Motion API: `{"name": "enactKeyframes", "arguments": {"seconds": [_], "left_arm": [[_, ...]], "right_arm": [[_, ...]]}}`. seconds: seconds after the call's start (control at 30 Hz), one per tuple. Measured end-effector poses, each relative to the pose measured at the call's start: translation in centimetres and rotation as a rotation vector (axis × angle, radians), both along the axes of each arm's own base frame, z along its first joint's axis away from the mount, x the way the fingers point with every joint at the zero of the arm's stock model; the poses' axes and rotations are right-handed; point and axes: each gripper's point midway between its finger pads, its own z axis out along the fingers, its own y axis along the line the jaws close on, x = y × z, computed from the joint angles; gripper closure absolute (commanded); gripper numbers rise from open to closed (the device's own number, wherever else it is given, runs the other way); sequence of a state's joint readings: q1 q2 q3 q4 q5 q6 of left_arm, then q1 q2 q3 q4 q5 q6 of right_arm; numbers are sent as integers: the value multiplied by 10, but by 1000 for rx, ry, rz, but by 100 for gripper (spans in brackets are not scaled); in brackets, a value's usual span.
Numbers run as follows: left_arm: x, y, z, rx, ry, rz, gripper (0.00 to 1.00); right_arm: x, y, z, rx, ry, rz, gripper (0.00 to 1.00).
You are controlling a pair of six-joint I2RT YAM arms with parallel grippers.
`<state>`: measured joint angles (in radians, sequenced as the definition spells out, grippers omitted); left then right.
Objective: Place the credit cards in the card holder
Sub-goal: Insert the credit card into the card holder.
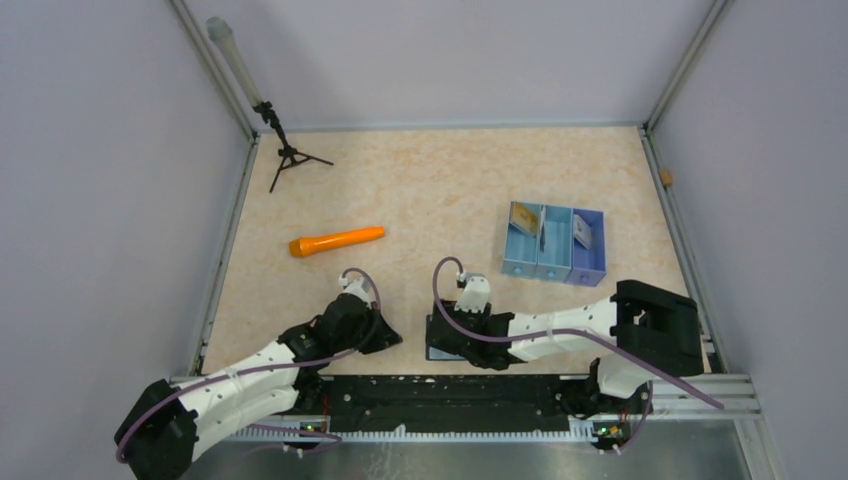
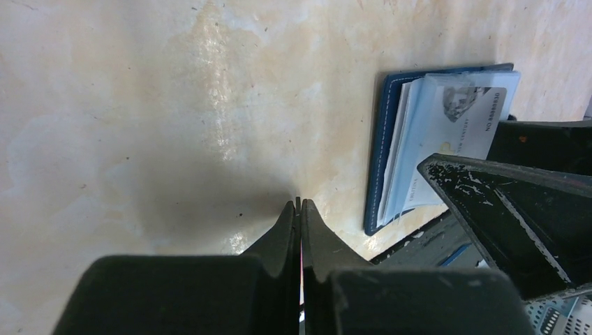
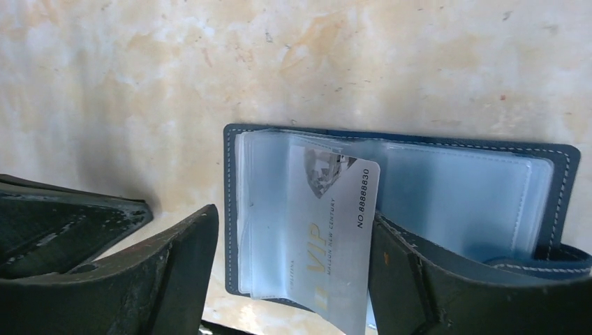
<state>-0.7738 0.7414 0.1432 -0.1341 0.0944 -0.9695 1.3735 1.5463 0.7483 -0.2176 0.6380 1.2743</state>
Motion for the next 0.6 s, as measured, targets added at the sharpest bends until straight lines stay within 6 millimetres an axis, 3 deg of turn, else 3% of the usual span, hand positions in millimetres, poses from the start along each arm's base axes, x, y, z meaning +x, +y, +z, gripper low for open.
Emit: {"name": "enactKeyframes", "arguments": {"seconds": [0.37, 0.6], "left_arm": [[-2, -4, 2, -11, -10, -35, 100], [0, -8, 7, -15, -14, -52, 100]], "right_arm": [[2, -22, 11, -191, -23, 45, 14], [2, -36, 14, -273, -34, 66, 15]]}}
